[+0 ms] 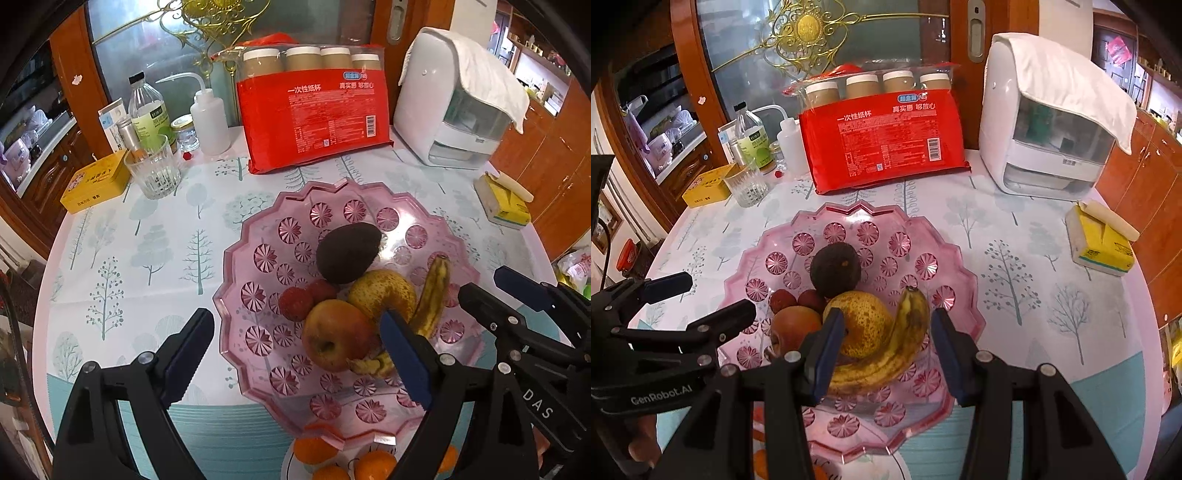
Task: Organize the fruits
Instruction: 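Open the left gripper releasing the plum while the right gripper releases the banana, then grasp a large orange on the plate with the left gripper while the right grasps another orange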
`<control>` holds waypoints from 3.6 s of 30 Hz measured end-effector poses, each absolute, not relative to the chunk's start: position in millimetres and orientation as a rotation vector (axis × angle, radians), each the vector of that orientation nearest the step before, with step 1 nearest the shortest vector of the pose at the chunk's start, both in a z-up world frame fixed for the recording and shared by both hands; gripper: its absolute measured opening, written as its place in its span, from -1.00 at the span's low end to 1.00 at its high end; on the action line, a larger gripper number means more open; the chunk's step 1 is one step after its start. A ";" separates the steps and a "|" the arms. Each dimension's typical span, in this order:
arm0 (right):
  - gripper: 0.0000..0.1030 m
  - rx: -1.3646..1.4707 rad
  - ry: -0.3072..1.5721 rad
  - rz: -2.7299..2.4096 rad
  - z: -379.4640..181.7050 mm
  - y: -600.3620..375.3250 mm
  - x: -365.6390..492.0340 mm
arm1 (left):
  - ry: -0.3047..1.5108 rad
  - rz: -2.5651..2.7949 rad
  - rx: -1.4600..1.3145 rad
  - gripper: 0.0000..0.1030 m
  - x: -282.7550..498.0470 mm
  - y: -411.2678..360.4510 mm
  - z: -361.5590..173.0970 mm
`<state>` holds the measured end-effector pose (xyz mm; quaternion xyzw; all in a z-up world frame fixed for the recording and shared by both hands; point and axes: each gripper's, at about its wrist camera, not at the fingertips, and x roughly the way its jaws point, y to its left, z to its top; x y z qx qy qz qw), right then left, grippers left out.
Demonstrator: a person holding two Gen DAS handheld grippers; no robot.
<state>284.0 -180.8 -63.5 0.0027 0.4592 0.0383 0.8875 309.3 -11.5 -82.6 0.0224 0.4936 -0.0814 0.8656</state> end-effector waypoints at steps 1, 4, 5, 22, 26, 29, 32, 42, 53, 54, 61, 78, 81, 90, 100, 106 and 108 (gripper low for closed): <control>-0.04 0.005 0.952 0.078 -62.2 -180.6 281.9 | 1.032 -0.170 0.047 0.76 307.3 -11.4 -80.8; -0.04 0.003 0.944 0.074 -57.6 -179.7 274.1 | 1.024 -0.171 0.046 0.76 300.0 -9.1 -74.8; -0.04 0.004 0.941 0.073 -55.6 -179.2 270.7 | 1.021 -0.170 0.045 0.76 297.4 -7.9 -72.4; -0.04 0.020 0.892 0.047 -26.7 -166.6 220.6 | 0.964 -0.180 0.039 0.76 244.1 15.1 -37.2; -0.04 0.025 0.875 0.039 -19.3 -164.6 202.5 | 0.949 -0.195 0.038 0.76 228.0 17.9 -30.0; -0.04 0.032 0.866 0.031 -16.7 -165.2 188.5 | 0.945 -0.210 0.039 0.76 216.7 18.9 -28.2; -0.04 0.039 0.864 0.019 -16.9 -167.9 175.7 | 0.941 -0.224 0.044 0.76 205.2 18.5 -28.3; -0.04 0.084 0.894 -0.047 -36.9 -186.8 136.6 | 0.934 -0.257 0.086 0.77 169.9 13.5 -43.0; -0.04 0.115 0.984 -0.013 -89.2 -177.4 114.7 | 1.030 -0.274 0.108 0.77 165.5 17.1 -93.8; -0.04 0.115 0.991 -0.005 -93.4 -175.3 114.1 | 1.041 -0.278 0.111 0.77 166.5 18.2 -99.3; -0.04 0.118 1.051 0.071 -125.8 -155.0 115.6 | 1.123 -0.298 0.127 0.76 173.4 23.8 -139.7; -0.03 0.131 1.150 0.181 -167.1 -131.6 138.2 | 1.190 -0.317 0.090 0.76 202.9 15.2 -176.6; -0.03 0.128 1.157 0.198 -170.3 -129.7 141.7 | 1.187 -0.319 0.083 0.76 207.9 11.5 -178.2; -0.03 0.109 1.170 0.247 -176.6 -120.3 152.8 | 1.195 -0.324 0.081 0.39 221.6 2.7 -187.1; -0.03 0.103 1.155 0.279 -178.3 -119.4 156.6 | 1.226 -0.342 0.068 0.12 229.2 -4.9 -202.0; -0.03 0.088 1.148 0.327 -176.3 -119.5 159.9 | 1.227 -0.379 0.055 -0.19 228.5 -10.5 -204.8; -0.03 0.068 1.145 0.352 -175.9 -119.6 160.9 | 1.228 -0.378 0.052 -0.20 228.6 -11.7 -204.6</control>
